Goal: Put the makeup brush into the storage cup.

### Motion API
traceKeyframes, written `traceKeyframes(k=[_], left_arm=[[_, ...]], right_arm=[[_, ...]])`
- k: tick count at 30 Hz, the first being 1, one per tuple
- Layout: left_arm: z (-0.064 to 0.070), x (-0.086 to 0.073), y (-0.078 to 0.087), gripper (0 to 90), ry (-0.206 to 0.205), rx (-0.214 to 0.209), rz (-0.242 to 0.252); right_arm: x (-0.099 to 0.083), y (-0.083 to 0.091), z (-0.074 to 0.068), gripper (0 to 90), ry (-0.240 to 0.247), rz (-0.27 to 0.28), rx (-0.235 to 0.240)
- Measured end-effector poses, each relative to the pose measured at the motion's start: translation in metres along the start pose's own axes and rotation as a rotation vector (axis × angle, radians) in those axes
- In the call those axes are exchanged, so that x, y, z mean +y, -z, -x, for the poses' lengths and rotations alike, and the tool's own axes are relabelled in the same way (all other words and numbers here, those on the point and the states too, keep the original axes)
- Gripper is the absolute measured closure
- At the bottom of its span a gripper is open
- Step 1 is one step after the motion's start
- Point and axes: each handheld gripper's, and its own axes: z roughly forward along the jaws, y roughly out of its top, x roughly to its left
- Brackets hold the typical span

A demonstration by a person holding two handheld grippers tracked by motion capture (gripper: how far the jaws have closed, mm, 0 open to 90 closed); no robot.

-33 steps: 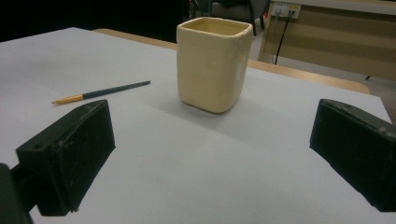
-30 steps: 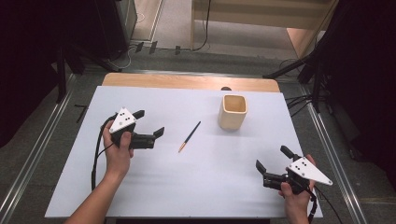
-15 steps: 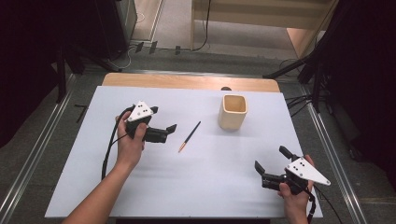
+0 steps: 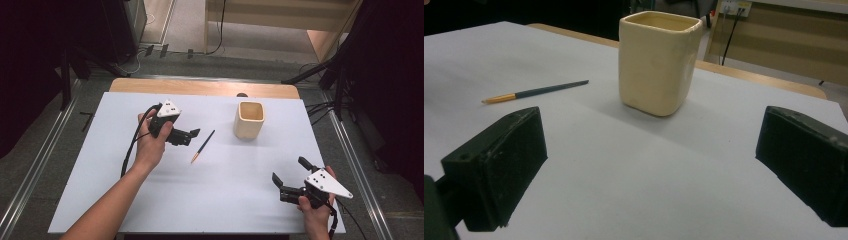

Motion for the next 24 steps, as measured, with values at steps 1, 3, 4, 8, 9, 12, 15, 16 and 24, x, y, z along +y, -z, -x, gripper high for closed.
traceKeyframes(k=[1, 3, 4, 8, 9, 12, 15, 16, 24], left_arm=[[0.000, 0.001, -0.003, 6.1, -0.003, 0.001, -0.010], [0.001, 0.003, -0.008, 6.4, -0.006, -0.002, -0.039], [0.002, 0.003, -0.011, 6.4, -0.007, -0.004, -0.058], [0.004, 0.004, -0.024, 6.4, -0.004, -0.009, -0.139], [0.005, 0.004, -0.027, 6.4, 0.000, -0.008, -0.162], [0.008, 0.006, -0.036, 6.4, 0.001, 0.008, -0.240], [0.010, 0.005, -0.045, 7.2, 0.013, 0.013, -0.304], [0.012, 0.004, -0.051, 7.2, 0.018, 0.016, -0.355], [0.022, -0.001, -0.069, 15.5, 0.040, 0.047, -0.535]], right_arm=[[0.000, 0.000, 0.000, 0.3, 0.000, -0.002, -0.002], [0.000, 0.000, 0.000, 0.3, -0.001, -0.003, -0.001], [-0.001, 0.000, 0.000, 0.3, 0.000, -0.003, 0.000], [-0.001, -0.001, 0.000, 0.3, 0.002, -0.006, 0.001], [-0.001, -0.001, 0.000, 0.3, 0.005, -0.009, 0.002], [-0.001, -0.001, 0.000, 0.3, 0.008, -0.010, 0.001], [-0.002, -0.002, -0.001, 0.3, 0.011, -0.014, 0.002], [-0.002, -0.002, -0.001, 0.3, 0.011, -0.015, 0.001], [-0.003, -0.004, -0.001, 0.3, 0.011, -0.023, -0.001]])
